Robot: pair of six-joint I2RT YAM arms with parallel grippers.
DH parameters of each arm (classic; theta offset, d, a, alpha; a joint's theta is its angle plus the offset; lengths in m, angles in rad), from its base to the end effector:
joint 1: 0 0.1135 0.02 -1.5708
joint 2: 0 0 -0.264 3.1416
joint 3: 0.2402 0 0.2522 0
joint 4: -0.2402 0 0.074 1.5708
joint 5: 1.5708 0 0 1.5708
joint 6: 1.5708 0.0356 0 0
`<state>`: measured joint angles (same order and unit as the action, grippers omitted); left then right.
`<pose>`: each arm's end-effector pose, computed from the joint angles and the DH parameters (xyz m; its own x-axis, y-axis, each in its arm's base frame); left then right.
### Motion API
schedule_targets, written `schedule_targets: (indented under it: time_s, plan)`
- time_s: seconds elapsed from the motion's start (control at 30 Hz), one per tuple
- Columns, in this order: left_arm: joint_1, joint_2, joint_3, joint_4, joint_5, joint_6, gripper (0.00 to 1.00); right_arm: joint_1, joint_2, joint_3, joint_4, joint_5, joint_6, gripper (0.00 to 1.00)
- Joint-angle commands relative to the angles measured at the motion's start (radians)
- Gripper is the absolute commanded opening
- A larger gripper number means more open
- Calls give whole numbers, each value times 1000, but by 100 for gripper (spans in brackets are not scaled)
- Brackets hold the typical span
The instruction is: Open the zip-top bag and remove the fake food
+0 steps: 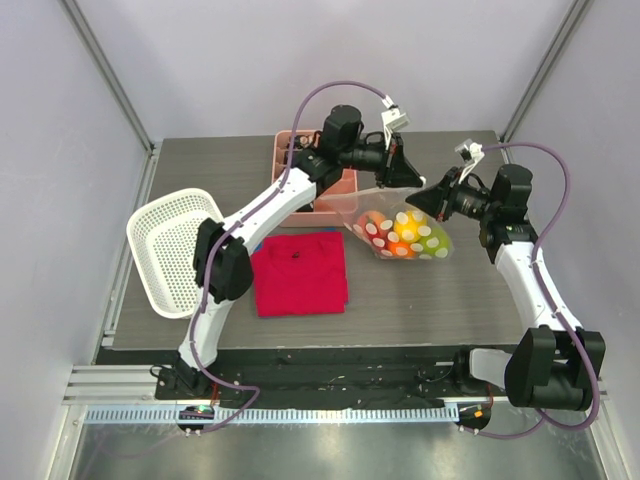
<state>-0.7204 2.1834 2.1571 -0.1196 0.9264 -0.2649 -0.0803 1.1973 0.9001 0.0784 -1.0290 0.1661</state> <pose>0.3665 -0.3596 0.3692 -0.3648 0.1110 -0.9244 0.9276 -0.0428 -0.3712 0.2672 0.0091 0.3249 -0.3444 0.1133 -0.9320 -0.7456 0.5702 0.3448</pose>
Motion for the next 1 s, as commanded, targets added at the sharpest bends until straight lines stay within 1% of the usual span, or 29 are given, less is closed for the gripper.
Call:
schedule_targets:
  time_s: [0.0, 0.03, 0.07, 0.17, 0.2, 0.23, 0.27, 0.33, 0.47, 0.5, 0.57, 0.63, 0.67, 0.7, 0.73, 0.77, 0.83, 0.87, 0.9, 0.93, 0.97]
  plan:
    - [-4, -96, -49, -12, -6, 49, 0, 5, -22, 68, 15, 73, -8, 1]
    - [-2, -105, -65, -12, -20, 55, 0, 4, -33, 56, 15, 171, -8, 1]
    - [1, -115, -81, -9, -27, 58, 0, 4, -41, 51, 17, 216, -5, 1]
    - [24, -168, -201, 44, -69, 44, 0, -30, -53, 25, 58, 279, 51, 1]
    - [27, -194, -270, 96, -67, 26, 0, -50, -51, 11, 73, 280, 91, 1]
    - [38, -206, -299, 115, -60, 7, 0, -61, -50, 8, 99, 283, 105, 1]
    - [42, -217, -333, 179, -57, -19, 0, -70, -50, -1, 112, 274, 114, 1]
    - [47, -237, -367, 228, -60, -60, 0, -75, -56, -29, 155, 248, 136, 1]
    - [52, -241, -339, 213, -89, -54, 0, -73, -74, -67, 190, 170, 168, 1]
    - [50, -234, -317, 196, -83, -54, 0, -73, -80, -73, 182, 187, 170, 1]
    - [50, -209, -261, 95, -83, -30, 0, -76, -100, -73, 176, 216, 171, 2]
    - [52, -235, -290, 80, -119, -5, 0, -102, -104, -66, 211, 219, 219, 2]
    - [52, -252, -345, 74, -165, -5, 0, -108, -107, -64, 231, 227, 267, 2]
    - [56, -269, -373, 64, -208, -7, 0, -110, -107, -50, 230, 271, 277, 1]
    - [61, -305, -411, 60, -250, -32, 0, -110, -104, -37, 216, 283, 274, 1]
    - [62, -327, -487, 70, -333, -60, 0, -110, -88, -24, 210, 296, 282, 2]
    - [64, -378, -581, 99, -392, -132, 0, -111, -67, 8, 179, 339, 282, 1]
    - [62, -434, -697, 115, -415, -181, 0, -113, -39, 14, 179, 339, 288, 1]
    - [56, -471, -757, 179, -479, -200, 0, -113, -25, 32, 164, 345, 289, 1]
    - [36, -503, -813, 192, -515, -206, 0, -113, -12, 42, 164, 315, 291, 1]
    - [26, -558, -901, 205, -538, -209, 0, -113, 7, 51, 164, 305, 291, 2]
